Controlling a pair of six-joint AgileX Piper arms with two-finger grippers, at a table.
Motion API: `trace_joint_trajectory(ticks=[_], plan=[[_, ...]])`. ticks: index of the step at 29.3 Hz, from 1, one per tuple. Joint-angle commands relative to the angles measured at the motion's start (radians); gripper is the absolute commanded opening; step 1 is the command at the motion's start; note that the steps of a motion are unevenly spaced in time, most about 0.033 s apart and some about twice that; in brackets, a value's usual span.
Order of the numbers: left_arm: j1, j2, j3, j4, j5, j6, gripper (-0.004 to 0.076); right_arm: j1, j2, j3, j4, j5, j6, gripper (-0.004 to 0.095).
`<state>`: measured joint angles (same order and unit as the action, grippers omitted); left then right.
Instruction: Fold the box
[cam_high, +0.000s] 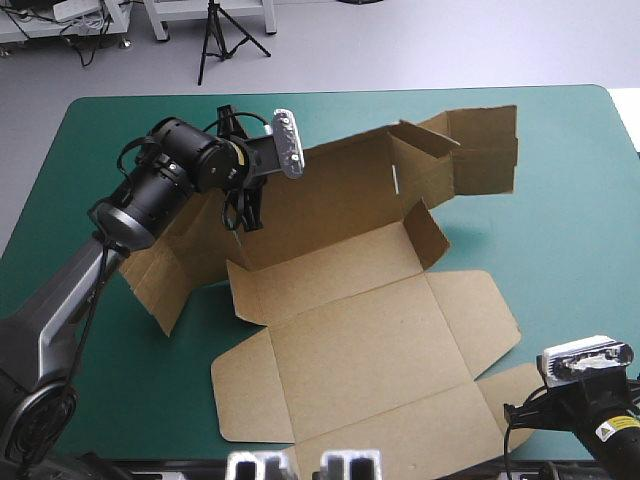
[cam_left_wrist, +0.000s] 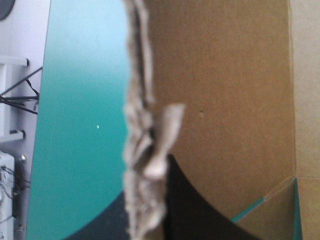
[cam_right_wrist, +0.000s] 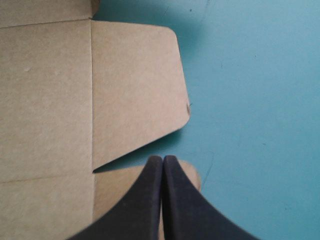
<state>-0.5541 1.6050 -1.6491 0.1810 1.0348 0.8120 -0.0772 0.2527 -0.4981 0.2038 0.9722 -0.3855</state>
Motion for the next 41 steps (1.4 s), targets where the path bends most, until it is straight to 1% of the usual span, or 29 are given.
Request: trace_joint_trajectory(ticks=[1,5,8,10,14,15,17,21,24,27,32,37,41], plan=[[-0.096,-0.046,-0.031,0.078,-0.120,0.018,-0.0008,0.003,0.036,-0.048,0.018,-0.040,0.002,-0.0017],[-0.179,-0.048,0.003,0.175,-0.185,0.009,-0.0008,0.003,0.089,-0.109,0.015,-0.039,0.002,-0.0017],[-0.233,-0.048,0.044,0.244,-0.223,-0.038,-0.0008,0.003,0.136,-0.172,0.013,-0.040,0.002,-0.0017],[-0.266,-0.048,0.077,0.311,-0.266,-0.108,-0.0008,0.003,0.167,-0.225,0.013,-0.044,0.002,-0.0017],[-0.326,-0.048,0.147,0.503,-0.320,-0.314,-0.0008,0.003,0.246,-0.340,0.013,-0.045,0.017,-0.0017],[-0.343,-0.048,0.172,0.586,-0.330,-0.389,-0.0008,0.003,0.265,-0.376,0.013,-0.045,0.028,-0.0017],[-0.368,-0.048,0.225,0.701,-0.336,-0.484,-0.0008,0.003,0.322,-0.459,0.014,-0.045,0.043,-0.0017],[-0.410,-0.048,0.336,0.973,-0.340,-0.771,-0.0008,0.003,0.430,-0.607,0.032,-0.036,0.046,-0.0016],[-0.439,-0.048,0.408,1.168,-0.317,-1.007,-0.0008,0.003,0.549,-0.729,0.064,-0.001,0.046,-0.0017],[-0.467,-0.048,0.465,1.319,-0.264,-1.164,-0.0008,0.003,0.673,-0.853,0.103,0.038,0.031,-0.0017],[-0.504,-0.048,0.514,1.416,-0.213,-1.273,-0.0008,0.003,0.880,-1.028,0.146,0.094,-0.003,-0.0018],[-0.517,-0.048,0.518,1.414,-0.185,-1.303,-0.0008,0.003,1.066,-1.178,0.153,0.147,-0.020,-0.0017],[-0.517,-0.048,0.518,1.423,-0.157,-1.322,-0.0008,0.003,1.189,-1.238,0.197,0.183,-0.047,-0.0017]])
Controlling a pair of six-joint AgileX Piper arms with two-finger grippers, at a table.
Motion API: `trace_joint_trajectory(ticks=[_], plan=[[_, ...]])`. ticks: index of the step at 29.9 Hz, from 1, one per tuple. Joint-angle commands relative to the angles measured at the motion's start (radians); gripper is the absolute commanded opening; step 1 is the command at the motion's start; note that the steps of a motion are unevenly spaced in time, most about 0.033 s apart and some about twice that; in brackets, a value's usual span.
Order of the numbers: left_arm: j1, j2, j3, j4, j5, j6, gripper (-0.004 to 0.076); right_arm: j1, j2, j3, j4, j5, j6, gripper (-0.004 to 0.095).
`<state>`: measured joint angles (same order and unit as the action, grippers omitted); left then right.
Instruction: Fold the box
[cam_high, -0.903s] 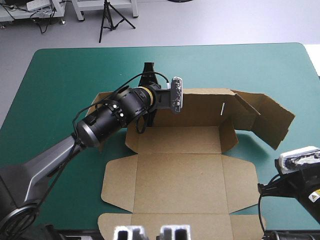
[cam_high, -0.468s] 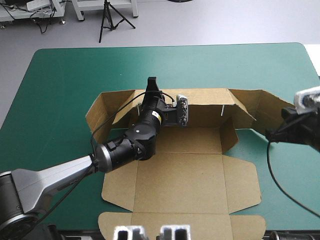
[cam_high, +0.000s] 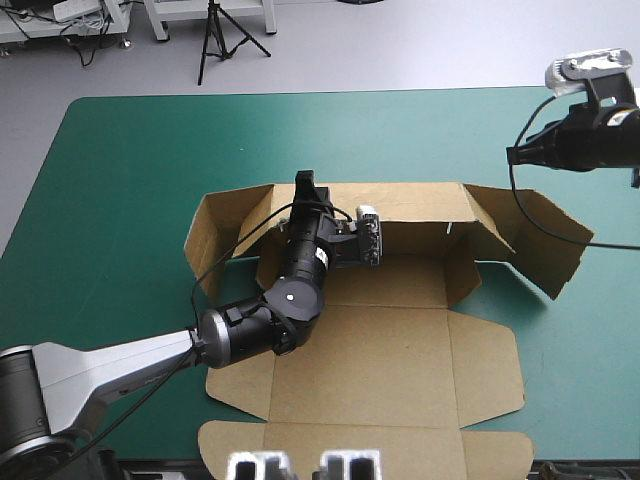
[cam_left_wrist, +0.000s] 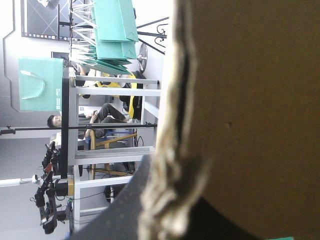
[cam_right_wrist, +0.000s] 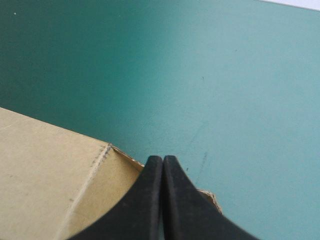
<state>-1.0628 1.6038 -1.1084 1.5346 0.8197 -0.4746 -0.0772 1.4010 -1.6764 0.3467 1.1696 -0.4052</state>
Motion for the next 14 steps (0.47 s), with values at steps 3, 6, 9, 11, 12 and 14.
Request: trace_joint_trajectory(ticks=[3,6,9,11,12,14], plan=[[-0.008,-0.047,-0.022,0.102,0.080,-0.070,-0.0008,0.003,0.104,-0.067,0.068,0.006,-0.031,-0.0017],[-0.008,-0.047,-0.022,0.129,0.091,-0.072,-0.0008,0.003,0.154,-0.067,0.073,0.039,-0.059,-0.0017],[-0.008,-0.047,-0.022,0.131,0.091,-0.072,-0.0008,0.003,0.188,-0.067,0.084,0.046,-0.076,-0.0017],[-0.008,-0.047,-0.022,0.131,0.091,-0.072,-0.0008,0.003,0.206,-0.067,0.085,0.047,-0.086,-0.0018],[-0.008,-0.047,-0.022,0.131,0.091,-0.072,-0.0008,0.003,0.211,-0.067,0.085,0.052,-0.087,-0.0018],[-0.008,-0.047,-0.022,0.131,0.091,-0.072,-0.0008,0.003,0.226,-0.067,0.085,0.071,-0.102,-0.0018]])
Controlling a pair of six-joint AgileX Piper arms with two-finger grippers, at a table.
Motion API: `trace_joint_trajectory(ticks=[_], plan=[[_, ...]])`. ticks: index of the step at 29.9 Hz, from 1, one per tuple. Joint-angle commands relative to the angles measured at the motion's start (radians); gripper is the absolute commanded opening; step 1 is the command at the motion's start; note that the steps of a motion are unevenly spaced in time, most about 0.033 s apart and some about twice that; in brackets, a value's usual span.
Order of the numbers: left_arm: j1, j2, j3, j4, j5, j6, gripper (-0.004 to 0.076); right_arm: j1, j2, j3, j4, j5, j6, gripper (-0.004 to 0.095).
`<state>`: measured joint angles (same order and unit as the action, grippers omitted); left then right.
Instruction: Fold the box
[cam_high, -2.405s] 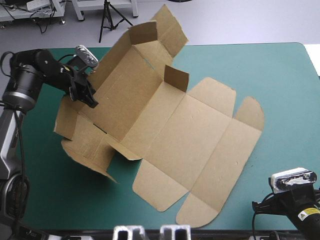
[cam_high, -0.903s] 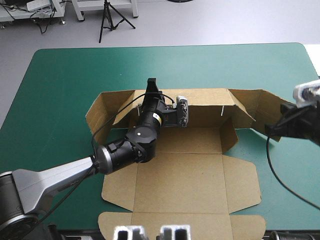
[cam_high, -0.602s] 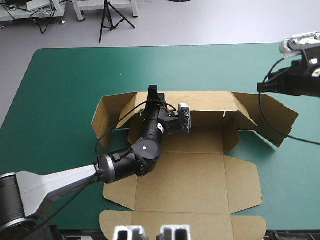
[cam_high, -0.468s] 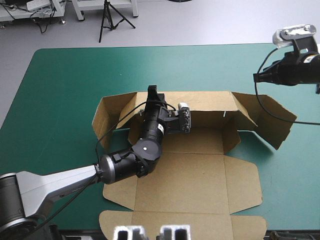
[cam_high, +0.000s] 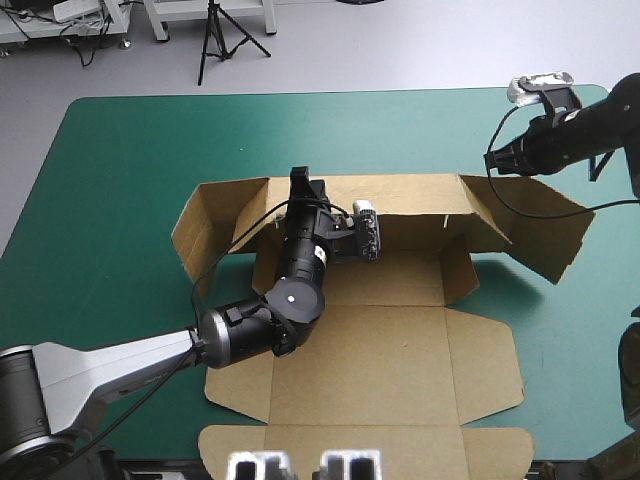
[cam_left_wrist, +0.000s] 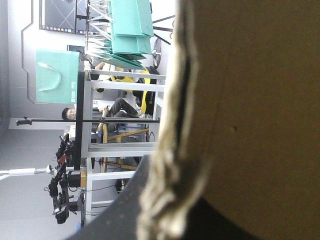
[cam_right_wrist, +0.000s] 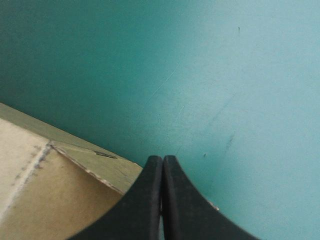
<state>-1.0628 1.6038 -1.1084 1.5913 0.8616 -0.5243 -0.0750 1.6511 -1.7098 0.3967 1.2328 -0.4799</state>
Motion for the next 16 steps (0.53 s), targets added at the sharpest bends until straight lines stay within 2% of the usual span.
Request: trace_joint_trajectory(ticks=[1,7,12,16], plan=[[-0.008,-0.047,-0.022,0.074,0.049,-0.022,-0.0008,0.001,-0.015,-0.034,0.035,0.021,-0.030,-0.0018],[-0.008,-0.047,-0.022,0.072,0.052,-0.043,-0.0008,-0.004,-0.018,-0.011,0.005,0.022,-0.033,-0.0017],[-0.008,-0.047,-0.022,0.075,0.068,-0.086,-0.0008,-0.006,-0.050,0.111,-0.067,0.022,-0.060,-0.0018],[-0.008,-0.047,-0.022,0.073,0.064,-0.091,-0.0008,-0.038,-0.073,0.185,0.042,0.022,-0.120,-0.0018]])
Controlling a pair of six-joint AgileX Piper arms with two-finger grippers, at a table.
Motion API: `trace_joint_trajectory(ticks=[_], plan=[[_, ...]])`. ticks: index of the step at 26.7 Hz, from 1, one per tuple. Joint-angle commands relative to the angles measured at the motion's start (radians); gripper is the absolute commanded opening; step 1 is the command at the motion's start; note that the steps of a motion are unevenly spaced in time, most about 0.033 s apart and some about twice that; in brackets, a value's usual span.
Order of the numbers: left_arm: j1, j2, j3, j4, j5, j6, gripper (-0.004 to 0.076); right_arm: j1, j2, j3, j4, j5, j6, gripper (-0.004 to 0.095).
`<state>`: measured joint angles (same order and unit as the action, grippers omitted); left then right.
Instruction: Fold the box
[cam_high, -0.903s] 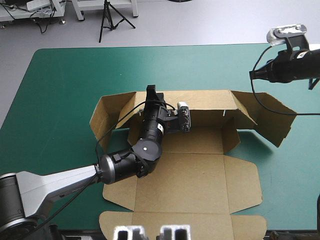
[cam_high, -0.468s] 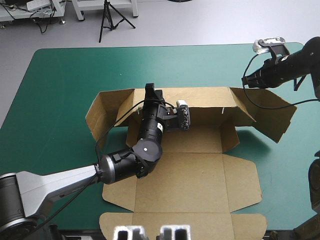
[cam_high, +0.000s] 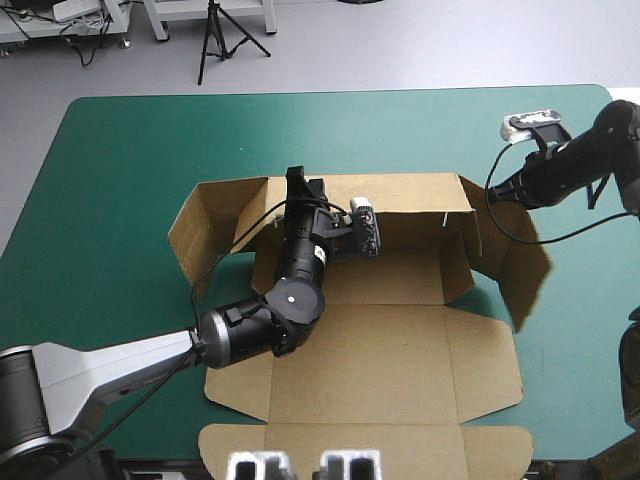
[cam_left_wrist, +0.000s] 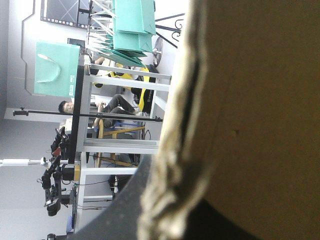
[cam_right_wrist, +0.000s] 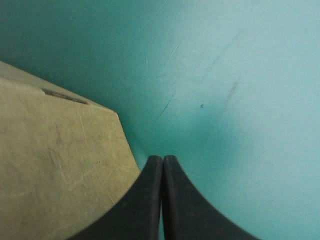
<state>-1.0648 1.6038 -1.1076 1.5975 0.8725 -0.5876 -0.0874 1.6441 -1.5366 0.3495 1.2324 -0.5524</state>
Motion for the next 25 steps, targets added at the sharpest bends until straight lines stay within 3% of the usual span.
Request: trace_joint_trajectory(ticks=[1,6,13,17,20,25], plan=[[-0.007,-0.047,-0.023,0.066,0.053,-0.028,-0.0008,-0.037,-0.072,0.024,0.118,0.022,-0.067,-0.0018],[-0.007,-0.047,-0.023,0.048,0.037,-0.028,-0.0008,-0.073,-0.108,0.084,0.217,0.022,-0.147,-0.0018],[-0.007,-0.047,-0.023,-0.014,-0.006,-0.028,-0.0008,-0.153,-0.161,0.217,0.464,0.007,-0.336,-0.0017],[-0.007,-0.047,-0.023,-0.014,-0.003,-0.028,-0.0008,-0.197,-0.214,0.350,0.507,-0.055,-0.431,-0.0017],[-0.007,-0.047,-0.023,-0.014,-0.003,-0.028,-0.0008,-0.226,-0.265,0.475,0.572,-0.128,-0.538,-0.0017],[-0.007,-0.047,-0.023,-0.014,-0.003,-0.028,-0.0008,-0.231,-0.347,0.718,0.776,-0.245,-0.905,-0.0017]])
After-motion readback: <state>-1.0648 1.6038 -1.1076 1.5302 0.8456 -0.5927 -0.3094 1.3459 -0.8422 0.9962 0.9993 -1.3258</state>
